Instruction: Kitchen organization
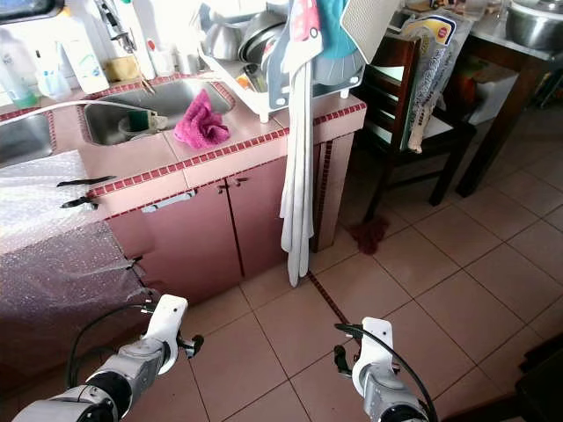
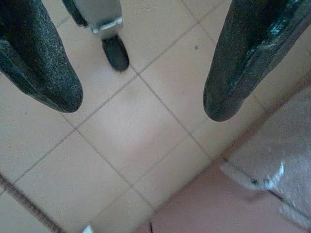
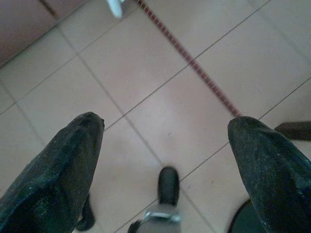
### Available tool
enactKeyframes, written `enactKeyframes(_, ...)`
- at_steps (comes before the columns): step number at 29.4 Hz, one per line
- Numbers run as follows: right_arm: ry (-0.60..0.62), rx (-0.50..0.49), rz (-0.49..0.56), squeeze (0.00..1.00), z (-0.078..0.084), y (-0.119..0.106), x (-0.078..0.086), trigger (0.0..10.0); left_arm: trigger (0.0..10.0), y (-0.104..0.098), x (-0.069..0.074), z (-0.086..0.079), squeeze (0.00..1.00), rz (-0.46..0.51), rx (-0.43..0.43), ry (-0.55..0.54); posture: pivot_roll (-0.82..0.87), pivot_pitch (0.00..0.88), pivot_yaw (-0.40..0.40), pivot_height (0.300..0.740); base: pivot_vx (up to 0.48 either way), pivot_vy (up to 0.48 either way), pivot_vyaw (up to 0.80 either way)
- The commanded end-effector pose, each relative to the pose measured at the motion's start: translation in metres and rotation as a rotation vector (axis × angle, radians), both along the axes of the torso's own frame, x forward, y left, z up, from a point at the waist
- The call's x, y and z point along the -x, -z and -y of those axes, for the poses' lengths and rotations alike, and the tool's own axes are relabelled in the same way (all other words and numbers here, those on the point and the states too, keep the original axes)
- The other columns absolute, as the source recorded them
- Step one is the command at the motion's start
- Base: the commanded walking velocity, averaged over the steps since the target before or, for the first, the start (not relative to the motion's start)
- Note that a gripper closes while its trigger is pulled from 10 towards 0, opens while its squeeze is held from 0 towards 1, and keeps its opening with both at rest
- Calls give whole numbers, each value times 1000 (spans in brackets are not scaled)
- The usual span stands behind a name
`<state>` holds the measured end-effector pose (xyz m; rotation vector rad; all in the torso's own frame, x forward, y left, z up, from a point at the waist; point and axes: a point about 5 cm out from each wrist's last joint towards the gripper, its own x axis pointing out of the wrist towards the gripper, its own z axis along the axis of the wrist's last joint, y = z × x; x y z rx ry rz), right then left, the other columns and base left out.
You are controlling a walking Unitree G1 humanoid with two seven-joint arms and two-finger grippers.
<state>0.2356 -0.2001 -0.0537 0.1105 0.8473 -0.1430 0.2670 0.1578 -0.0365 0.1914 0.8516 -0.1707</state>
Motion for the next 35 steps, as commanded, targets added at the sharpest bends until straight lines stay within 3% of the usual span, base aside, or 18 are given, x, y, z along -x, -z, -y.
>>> enactKeyframes(1,-5,9,42,0,2,-6,-8,10000,10000,-12,-14,4,0,74,41,25,-26,0,54,740,0,0,0)
enactKeyframes(5,4,9,98,0,7,-13,-15,10000,10000,-28,-29,11,0,188,141,44,-20,0,55,740,0,0,0)
enactKeyframes(9,-58,-18,192,0,5,-27,-31,10000,10000,-41,-39,3,0,276,176,-3,-19,0,55,740,0,0,0)
enactKeyframes(17,-156,52,348,0,14,-48,-45,10000,10000,-58,-46,7,0,438,267,39,-56,0,62,740,0,0,0)
enactKeyframes(19,-190,66,440,0,20,-58,-41,10000,10000,-70,-40,10,0,538,279,141,-57,0,55,740,0,0,0)
enactKeyframes(21,-197,63,485,0,20,-63,-38,10000,10000,-72,-35,9,0,544,306,174,-58,0,56,740,0,0,0)
enactKeyframes(23,-216,72,529,0,19,-72,-33,10000,10000,-77,-28,6,0,562,349,186,-58,0,54,740,0,0,0)
enactKeyframes(26,-223,80,607,0,16,-92,-22,10000,10000,-85,-15,-4,0,605,327,159,-45,2,42,740,0,0,0)
enactKeyframes(30,-232,82,633,0,14,-103,-15,10000,10000,-90,-8,-7,0,618,312,158,-47,3,39,740,0,0,0)
enactKeyframes(35,-339,42,648,0,7,-135,10,10000,10000,-109,13,-14,0,651,268,201,-47,0,48,740,0,0,0)
